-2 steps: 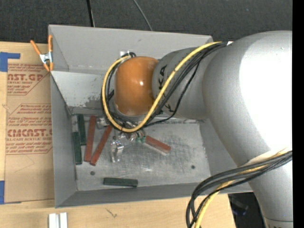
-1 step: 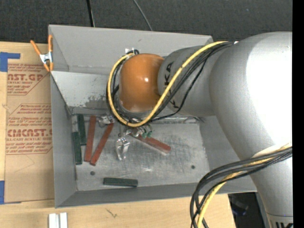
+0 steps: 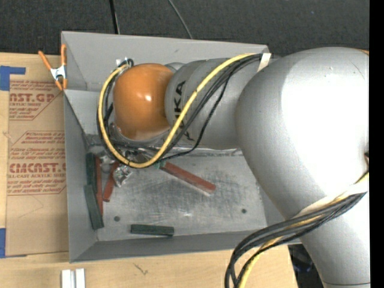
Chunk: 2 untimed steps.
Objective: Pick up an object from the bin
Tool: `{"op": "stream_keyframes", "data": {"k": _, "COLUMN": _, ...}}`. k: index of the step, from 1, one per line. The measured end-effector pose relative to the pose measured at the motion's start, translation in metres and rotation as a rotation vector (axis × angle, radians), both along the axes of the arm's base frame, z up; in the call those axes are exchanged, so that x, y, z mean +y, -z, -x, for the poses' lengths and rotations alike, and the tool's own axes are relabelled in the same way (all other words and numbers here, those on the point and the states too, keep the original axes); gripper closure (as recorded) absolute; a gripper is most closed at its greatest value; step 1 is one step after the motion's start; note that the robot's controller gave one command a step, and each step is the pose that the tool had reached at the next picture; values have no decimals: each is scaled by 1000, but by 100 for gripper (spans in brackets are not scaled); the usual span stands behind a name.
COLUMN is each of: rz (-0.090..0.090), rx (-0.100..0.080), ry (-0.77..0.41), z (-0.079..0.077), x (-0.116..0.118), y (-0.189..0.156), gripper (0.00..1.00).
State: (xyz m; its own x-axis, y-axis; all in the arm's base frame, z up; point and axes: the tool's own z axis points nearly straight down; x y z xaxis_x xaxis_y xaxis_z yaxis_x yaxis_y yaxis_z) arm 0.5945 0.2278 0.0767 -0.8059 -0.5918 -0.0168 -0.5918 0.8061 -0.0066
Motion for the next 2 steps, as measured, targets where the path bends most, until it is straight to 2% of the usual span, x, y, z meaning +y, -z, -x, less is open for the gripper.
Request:
{"op": "stream_keyframes", "data": {"k": 1, "rz": 0, "rx": 0, "ry": 0, "z": 0, "x": 0, "y": 0, "gripper": 100}}
{"op": "stream_keyframes", "data": {"k": 2, "rz": 2, "rx": 14, "ry": -56, "z": 15, "x": 16, "y": -144, "gripper": 100}}
